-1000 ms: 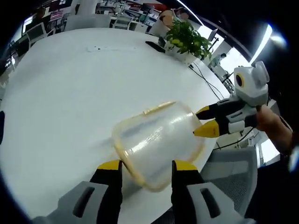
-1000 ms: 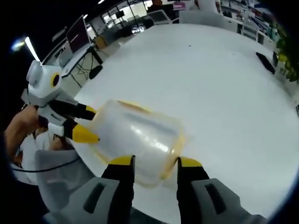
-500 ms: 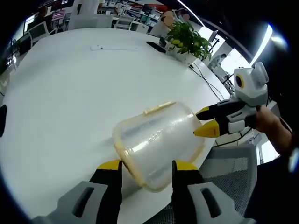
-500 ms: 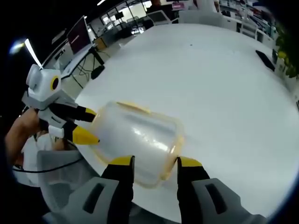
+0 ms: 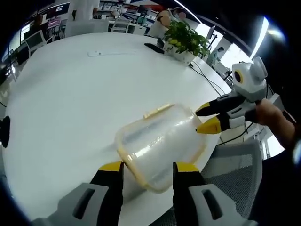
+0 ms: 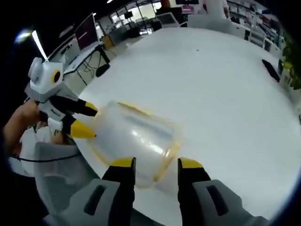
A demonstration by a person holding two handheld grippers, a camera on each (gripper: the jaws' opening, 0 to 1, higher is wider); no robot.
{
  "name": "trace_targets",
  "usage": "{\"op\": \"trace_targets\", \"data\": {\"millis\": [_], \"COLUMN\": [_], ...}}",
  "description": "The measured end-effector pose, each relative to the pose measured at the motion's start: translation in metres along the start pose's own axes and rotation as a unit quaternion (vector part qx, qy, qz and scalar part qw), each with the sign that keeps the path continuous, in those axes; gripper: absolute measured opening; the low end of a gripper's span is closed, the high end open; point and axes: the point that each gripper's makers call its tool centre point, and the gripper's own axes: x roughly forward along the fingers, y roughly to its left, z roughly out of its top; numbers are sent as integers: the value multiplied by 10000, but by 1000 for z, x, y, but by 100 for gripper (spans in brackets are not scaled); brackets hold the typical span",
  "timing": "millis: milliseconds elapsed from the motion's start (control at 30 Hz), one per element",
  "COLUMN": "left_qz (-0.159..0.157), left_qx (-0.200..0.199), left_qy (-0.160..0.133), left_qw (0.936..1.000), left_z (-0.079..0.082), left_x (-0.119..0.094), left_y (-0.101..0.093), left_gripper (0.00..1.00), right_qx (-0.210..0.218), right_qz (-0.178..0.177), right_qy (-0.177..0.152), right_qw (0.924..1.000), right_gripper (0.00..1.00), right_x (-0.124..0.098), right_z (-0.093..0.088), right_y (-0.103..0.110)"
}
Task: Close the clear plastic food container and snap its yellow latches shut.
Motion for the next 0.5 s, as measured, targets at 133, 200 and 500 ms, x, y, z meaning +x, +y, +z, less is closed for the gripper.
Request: {"op": "trace_targets", "data": {"millis": [133, 200, 500], "left_qz": [11, 38, -69], "left_qx": [136, 280, 888], "left_qy": [-112, -151, -393], "left_qw": [9998, 9995, 9952], "left_z": [8, 12, 26], "left_x": [-8, -12, -17], "left_y": [0, 0, -13], "left_gripper": [36, 37, 32], "right_qx": [-209, -309, -902], "right_qz": [43, 33, 191], "right_qy": [2, -10, -316], "right_qw": [9998, 9995, 9952], "right_gripper": [28, 27, 20], "right_x": [-3, -5, -9], "right_z": [1, 2, 22], "right_y": [-2, -3, 2]}}
